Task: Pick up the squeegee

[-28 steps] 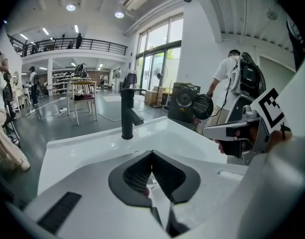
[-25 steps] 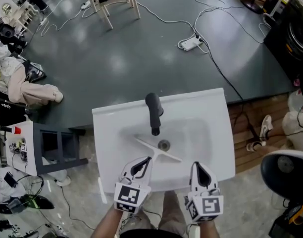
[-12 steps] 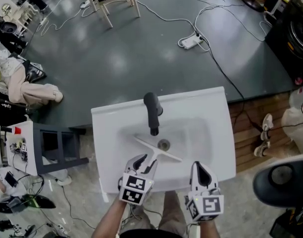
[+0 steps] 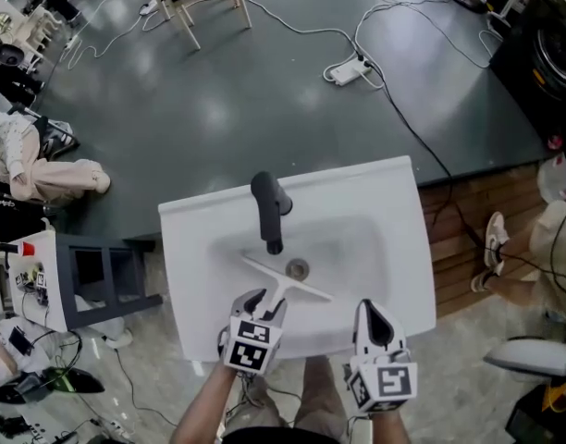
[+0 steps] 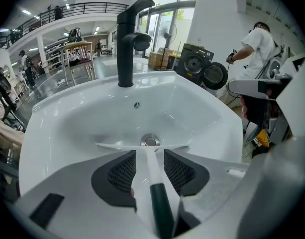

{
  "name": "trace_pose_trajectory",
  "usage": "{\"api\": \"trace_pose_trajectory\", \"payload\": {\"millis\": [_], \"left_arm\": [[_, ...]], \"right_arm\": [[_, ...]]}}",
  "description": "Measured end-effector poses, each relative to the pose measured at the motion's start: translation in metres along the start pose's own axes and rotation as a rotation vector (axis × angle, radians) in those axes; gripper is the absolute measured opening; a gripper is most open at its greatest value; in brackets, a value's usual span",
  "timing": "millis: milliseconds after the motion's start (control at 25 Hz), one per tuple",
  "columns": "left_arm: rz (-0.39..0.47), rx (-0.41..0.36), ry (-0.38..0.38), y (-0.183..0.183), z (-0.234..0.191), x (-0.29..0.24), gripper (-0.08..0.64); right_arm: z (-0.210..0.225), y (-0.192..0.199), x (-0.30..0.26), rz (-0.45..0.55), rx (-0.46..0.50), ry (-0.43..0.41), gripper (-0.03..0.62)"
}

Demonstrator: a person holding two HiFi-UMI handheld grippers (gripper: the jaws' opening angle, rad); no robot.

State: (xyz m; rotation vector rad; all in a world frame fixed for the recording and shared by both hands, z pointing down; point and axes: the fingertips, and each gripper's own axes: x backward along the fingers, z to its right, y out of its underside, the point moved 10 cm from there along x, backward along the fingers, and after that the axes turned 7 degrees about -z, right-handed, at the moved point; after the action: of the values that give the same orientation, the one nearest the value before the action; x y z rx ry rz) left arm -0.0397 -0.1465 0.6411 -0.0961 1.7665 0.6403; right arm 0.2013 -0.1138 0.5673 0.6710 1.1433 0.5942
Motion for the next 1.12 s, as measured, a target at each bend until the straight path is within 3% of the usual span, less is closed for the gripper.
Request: {"api": "trace_pose_trajectory", "payload": {"millis": [560,680,920,1120], "left_arm": [[-0.141,-0.013,0.002,0.001,0.005,-0.025,0.132],[-0.142,-0.019,-0.009,0.000,0.006,-0.029,0.095],[-0.159,0.031,-0.012,0.001,0.007,-0.026,0.091],[-0.141,0.018,-0.029,0.000,0.007,-0.029,0.089]], "right_arm": [[0.007,0.004,-0.003,-0.004,-0.007,-0.021,-0.003],[0.010,0.004,-0.003,-0.005,-0.009,-0.025,-0.003],[0.012,0.005,-0.003,-0.003,-0.011,-0.032,-0.003],[0.014,0.005,-0.002,-0.004,-0.010,-0.030,-0.003]]}}
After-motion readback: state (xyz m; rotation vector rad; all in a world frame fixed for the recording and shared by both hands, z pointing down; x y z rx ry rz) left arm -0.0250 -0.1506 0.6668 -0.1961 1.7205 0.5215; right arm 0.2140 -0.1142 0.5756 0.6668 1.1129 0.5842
